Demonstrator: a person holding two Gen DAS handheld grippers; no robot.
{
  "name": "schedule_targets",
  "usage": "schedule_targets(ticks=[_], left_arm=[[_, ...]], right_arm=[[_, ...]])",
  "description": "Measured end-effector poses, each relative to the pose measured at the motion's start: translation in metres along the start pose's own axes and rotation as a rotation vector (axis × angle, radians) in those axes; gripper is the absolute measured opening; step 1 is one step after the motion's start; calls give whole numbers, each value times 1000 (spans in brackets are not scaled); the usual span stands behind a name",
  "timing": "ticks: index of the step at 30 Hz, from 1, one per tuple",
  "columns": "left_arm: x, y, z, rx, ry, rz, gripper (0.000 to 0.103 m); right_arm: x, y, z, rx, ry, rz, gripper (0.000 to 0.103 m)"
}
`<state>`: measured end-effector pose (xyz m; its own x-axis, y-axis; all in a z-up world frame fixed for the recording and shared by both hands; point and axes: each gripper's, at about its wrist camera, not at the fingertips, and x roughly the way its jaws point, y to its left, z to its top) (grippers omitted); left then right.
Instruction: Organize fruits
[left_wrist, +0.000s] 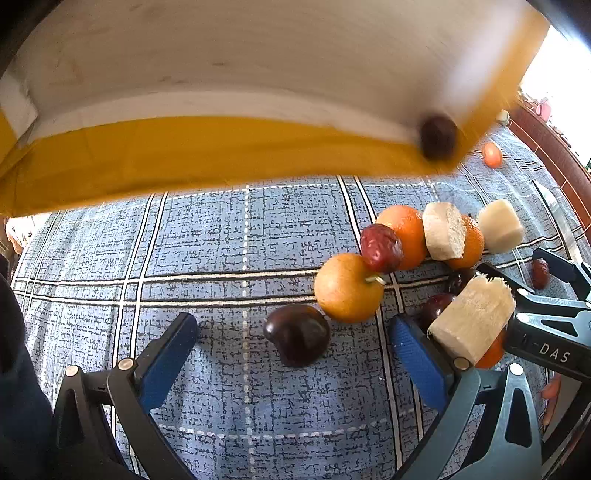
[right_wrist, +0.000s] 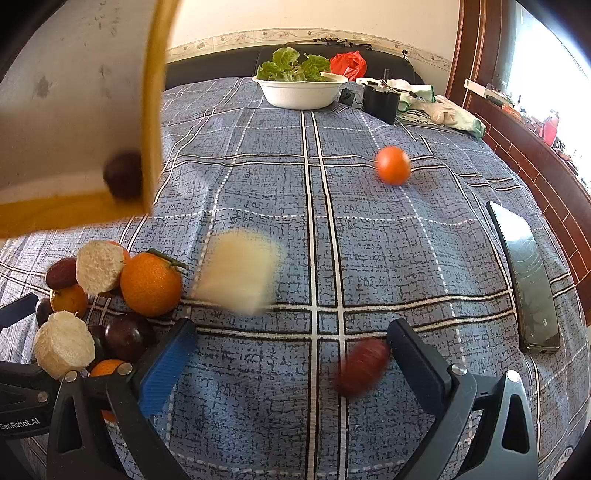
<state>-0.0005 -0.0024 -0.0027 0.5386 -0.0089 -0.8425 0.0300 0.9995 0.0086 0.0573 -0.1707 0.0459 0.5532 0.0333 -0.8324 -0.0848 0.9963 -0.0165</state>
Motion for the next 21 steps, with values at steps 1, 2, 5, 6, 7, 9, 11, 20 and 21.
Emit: schedule_targets(ticks=[1,2,5,6,7,9,11,20,21], left_arm=[[-1,0,1,0,0,0,103],[1,0,0,0,1,1,103],[1,0,-1,0,1,0,103],[2,0,0,0,1,0,103],[2,0,-1,0,1,0,103],[2,0,-1,1,1,1,103],[2,0,-1,0,1,0,103],[2,0,-1,0,1,0,103],[2,0,-1,1,1,0,103]], right_arm=[[0,0,0,0,0,0,103],[0,0,0,0,0,0,103],[-1,1,0,0,1,-1,103],[-1,0,0,0,1,-1,103],[-1,0,0,0,1,-1,103],[-1,0,0,0,2,-1,103],[-1,0,1,0,2,-1,103],[-1,0,0,0,2,-1,103],[-1,0,0,0,2,-1,103]])
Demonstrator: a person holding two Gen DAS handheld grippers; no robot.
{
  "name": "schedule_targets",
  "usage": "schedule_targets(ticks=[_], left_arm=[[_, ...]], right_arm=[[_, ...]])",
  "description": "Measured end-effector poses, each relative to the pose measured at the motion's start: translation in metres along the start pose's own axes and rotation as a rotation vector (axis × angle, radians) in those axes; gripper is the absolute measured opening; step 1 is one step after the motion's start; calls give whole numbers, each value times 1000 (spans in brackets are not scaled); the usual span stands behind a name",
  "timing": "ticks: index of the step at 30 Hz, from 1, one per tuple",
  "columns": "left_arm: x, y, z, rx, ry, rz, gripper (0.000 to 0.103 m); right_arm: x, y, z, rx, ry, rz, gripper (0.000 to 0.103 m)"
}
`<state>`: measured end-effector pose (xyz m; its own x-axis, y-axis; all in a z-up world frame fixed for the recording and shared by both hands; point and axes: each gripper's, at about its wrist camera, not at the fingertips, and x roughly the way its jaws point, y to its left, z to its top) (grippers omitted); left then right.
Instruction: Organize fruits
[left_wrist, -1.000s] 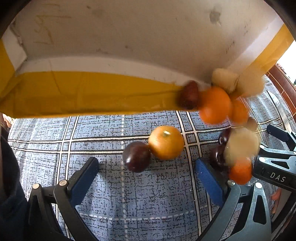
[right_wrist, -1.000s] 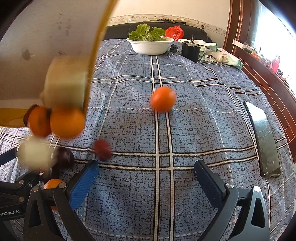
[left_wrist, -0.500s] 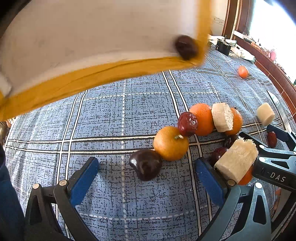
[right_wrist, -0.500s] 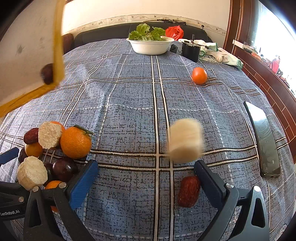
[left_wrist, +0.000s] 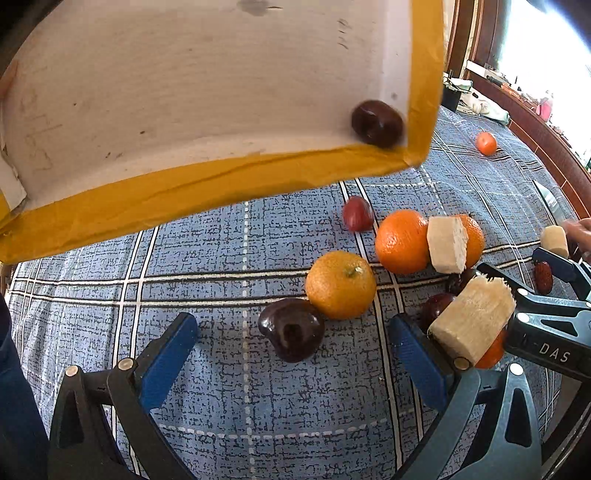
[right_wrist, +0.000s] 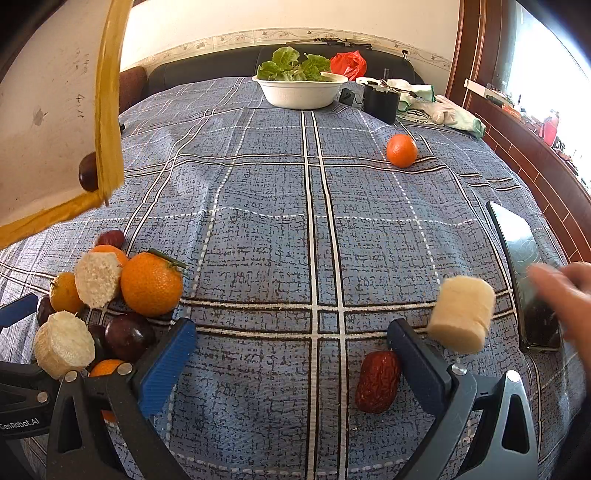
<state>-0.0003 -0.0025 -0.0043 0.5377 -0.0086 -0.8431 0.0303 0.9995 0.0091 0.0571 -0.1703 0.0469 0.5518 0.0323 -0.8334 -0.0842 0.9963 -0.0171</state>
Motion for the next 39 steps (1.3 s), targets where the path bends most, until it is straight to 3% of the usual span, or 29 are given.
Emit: schedule_targets(ticks=[39], left_arm=[[-1,0,0,0,0,0,103]], right_arm=[[0,2,0,-11,2,3,103]])
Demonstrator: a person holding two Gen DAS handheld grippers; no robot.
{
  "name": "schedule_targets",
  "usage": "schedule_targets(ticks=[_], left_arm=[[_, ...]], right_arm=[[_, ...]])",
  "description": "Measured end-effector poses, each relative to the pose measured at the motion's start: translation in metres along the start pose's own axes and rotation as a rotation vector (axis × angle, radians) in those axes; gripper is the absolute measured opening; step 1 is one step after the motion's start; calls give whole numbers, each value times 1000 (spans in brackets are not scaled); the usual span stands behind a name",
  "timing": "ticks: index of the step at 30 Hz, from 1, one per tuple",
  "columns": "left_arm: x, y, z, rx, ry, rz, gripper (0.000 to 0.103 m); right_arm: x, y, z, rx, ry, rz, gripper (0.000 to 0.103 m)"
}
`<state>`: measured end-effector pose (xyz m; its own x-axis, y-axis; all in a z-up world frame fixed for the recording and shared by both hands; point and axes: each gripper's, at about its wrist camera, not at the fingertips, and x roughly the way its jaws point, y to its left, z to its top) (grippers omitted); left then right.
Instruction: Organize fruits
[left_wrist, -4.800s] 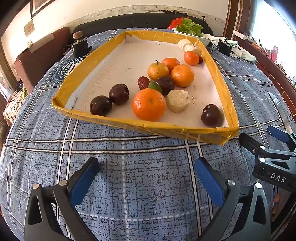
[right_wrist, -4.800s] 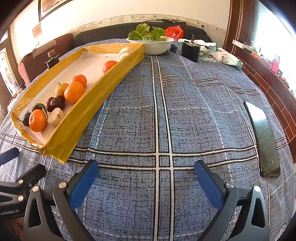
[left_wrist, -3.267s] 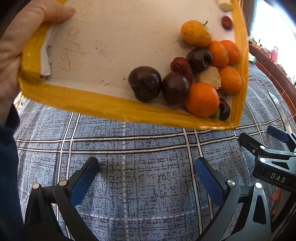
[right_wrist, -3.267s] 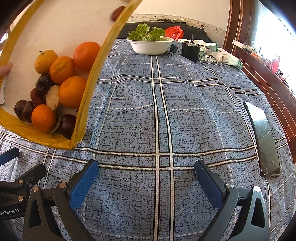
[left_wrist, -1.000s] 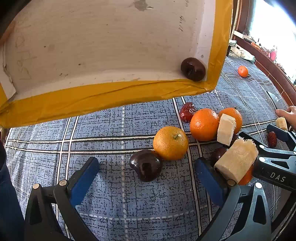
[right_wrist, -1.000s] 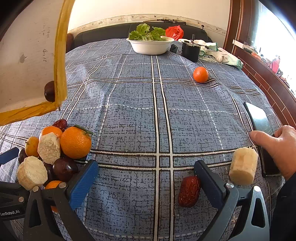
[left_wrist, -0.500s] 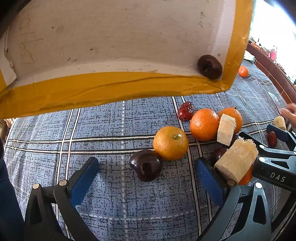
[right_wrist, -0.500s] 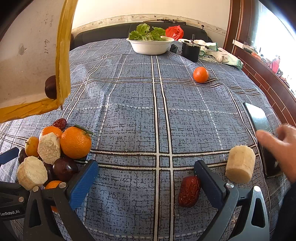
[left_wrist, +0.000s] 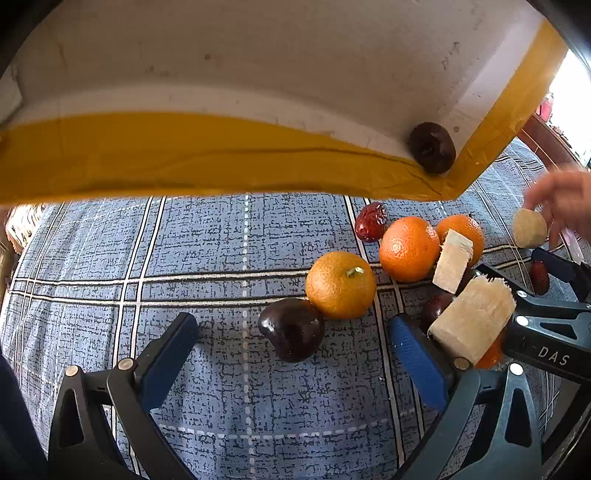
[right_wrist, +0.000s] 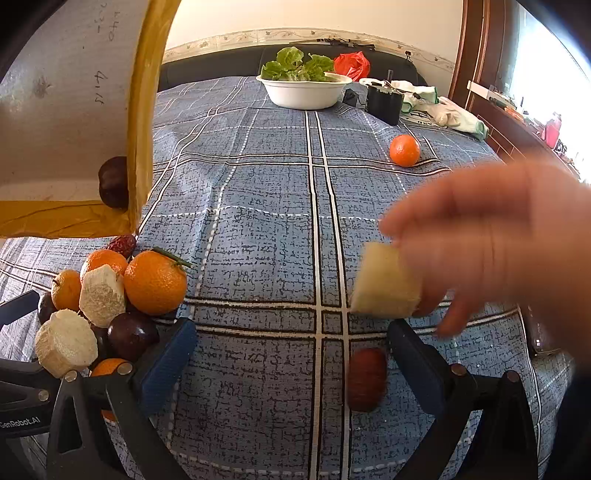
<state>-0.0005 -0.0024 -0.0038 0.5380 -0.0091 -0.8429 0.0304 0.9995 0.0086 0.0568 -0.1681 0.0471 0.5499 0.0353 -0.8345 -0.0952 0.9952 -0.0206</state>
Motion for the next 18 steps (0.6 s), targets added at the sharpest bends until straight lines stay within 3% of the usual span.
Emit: schedule_targets(ticks=[18], left_arm=[[0,1,0,-1,-1,0,103]], right_arm=[[1,0,0,1,1,-1,103]])
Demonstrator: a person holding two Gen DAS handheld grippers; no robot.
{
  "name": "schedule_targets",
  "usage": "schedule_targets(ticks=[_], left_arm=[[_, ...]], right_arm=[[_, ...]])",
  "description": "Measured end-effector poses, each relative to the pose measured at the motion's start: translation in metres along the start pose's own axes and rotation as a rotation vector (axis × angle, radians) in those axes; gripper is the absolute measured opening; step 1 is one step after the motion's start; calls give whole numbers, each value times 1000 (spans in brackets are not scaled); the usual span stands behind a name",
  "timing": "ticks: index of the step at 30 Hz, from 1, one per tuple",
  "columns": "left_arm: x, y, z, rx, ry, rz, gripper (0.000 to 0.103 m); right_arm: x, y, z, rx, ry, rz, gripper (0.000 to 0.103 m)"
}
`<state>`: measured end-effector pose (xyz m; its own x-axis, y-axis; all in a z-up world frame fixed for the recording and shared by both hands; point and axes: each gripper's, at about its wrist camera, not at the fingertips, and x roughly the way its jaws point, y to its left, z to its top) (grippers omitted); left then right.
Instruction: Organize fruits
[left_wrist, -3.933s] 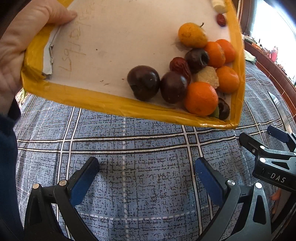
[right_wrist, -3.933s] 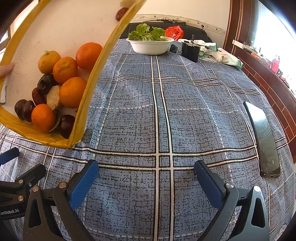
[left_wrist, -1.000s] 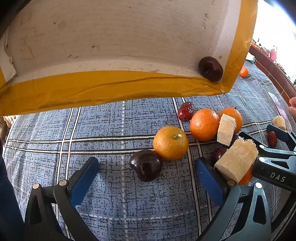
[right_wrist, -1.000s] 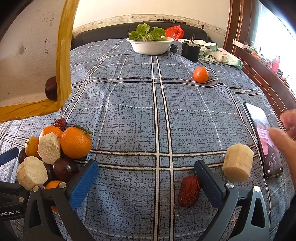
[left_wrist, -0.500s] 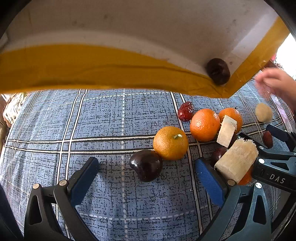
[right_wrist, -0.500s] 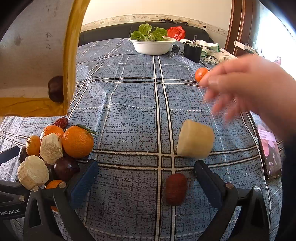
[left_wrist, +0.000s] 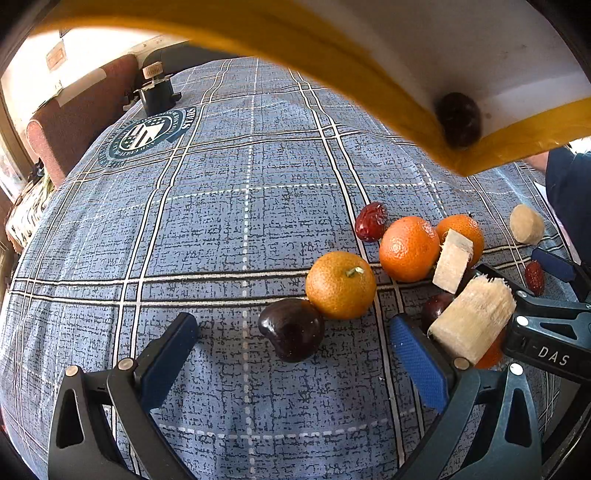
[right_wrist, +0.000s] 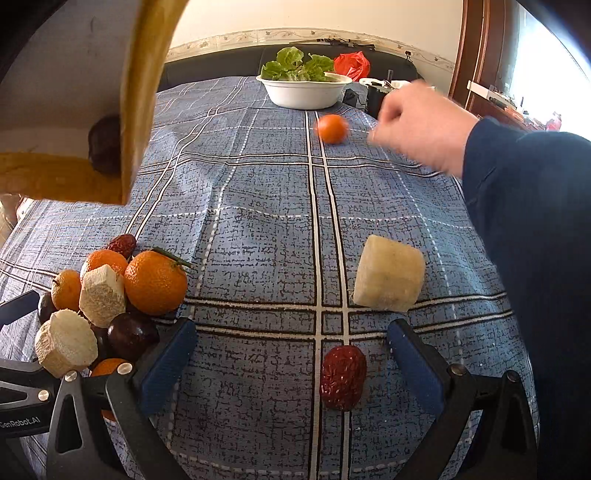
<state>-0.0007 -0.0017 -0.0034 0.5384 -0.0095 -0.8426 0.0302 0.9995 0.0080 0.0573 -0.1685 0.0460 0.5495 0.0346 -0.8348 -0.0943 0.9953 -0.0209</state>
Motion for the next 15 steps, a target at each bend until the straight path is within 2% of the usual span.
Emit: schedule_targets(ticks=[15], left_arm=[[0,0,0,0,1,0,103]], right_arm=[[-1,-1,0,0,1,0,103]])
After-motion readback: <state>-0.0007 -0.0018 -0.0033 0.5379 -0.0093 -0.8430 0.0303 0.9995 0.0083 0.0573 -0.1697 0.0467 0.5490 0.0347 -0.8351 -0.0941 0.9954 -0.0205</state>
